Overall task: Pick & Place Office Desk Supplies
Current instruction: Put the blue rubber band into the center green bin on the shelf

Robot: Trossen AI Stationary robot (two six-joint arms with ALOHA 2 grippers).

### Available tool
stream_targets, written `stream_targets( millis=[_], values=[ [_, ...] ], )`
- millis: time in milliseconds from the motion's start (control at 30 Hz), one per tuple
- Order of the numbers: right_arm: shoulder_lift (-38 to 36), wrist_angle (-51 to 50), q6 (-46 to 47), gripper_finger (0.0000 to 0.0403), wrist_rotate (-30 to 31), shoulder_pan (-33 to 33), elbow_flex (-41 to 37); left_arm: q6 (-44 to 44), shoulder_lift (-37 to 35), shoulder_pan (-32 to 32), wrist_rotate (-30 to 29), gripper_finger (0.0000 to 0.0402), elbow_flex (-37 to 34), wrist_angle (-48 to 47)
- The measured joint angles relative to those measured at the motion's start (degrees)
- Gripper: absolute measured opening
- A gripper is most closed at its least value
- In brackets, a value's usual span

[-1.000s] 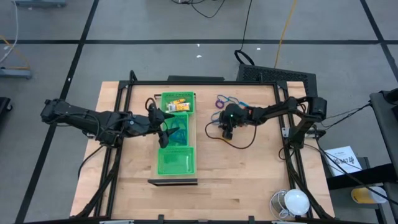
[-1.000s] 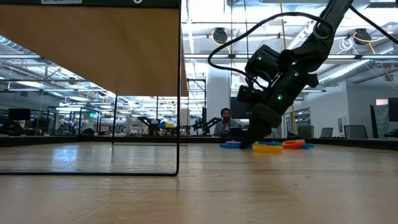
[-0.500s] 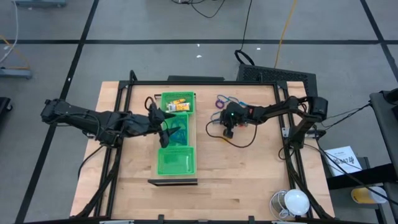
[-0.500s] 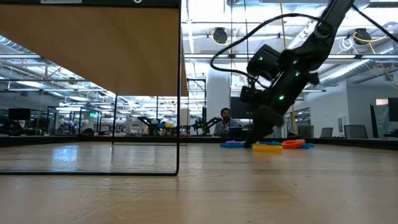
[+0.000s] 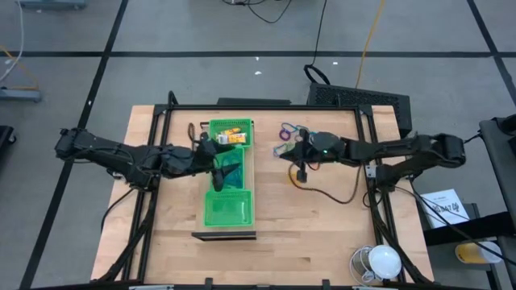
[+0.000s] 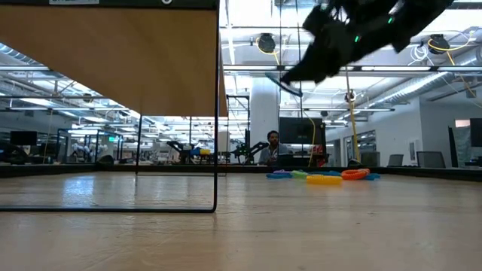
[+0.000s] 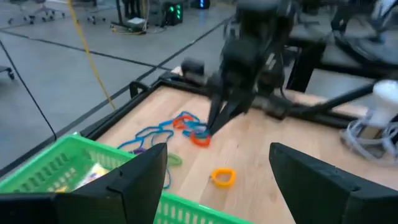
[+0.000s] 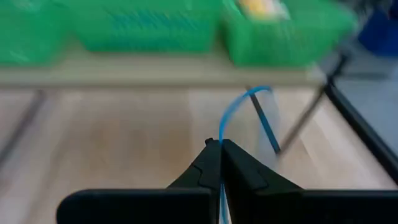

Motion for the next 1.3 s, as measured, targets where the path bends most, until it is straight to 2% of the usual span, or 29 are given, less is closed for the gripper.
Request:
stream_targets(
  millis=[167,300,433,600,800,1100,1300],
  values=[
    [-3.78,4.96,-0.26,0.0000,-0.01,5.49,0.00,5.62,6.92,-0.04,2.97,0.0294,-0.01,12.29],
    [-4.71,8.41,-0.57,0.0000,-0.04,9.17,0.02,11.02,12.62,-0.04,4.09,0.0294,-0.03,25.01],
    [-5.01,11.93,-1.51,0.0000,-0.07,11.70,0.02,14.30,16.10,-0.04,5.56,0.0294,-0.01,32.84],
    [-5.06,16.53,-1.51,0.0000,-0.04,13.22,0.02,14.54,18.40,-0.04,7.30,0.0294,-0.01,36.31],
    [-5.06,18.41,-1.66,0.0000,-0.04,13.55,0.02,11.26,22.43,0.71,12.22,0.0294,0.01,44.33],
    [-5.06,18.59,-1.57,0.0000,-0.04,13.55,0.04,6.40,24.03,3.85,13.46,0.0294,0.01,46.45],
    [-5.06,18.57,-1.92,0.0000,-0.02,13.55,0.04,5.45,24.04,4.90,17.54,0.0294,0.57,47.18]
  ],
)
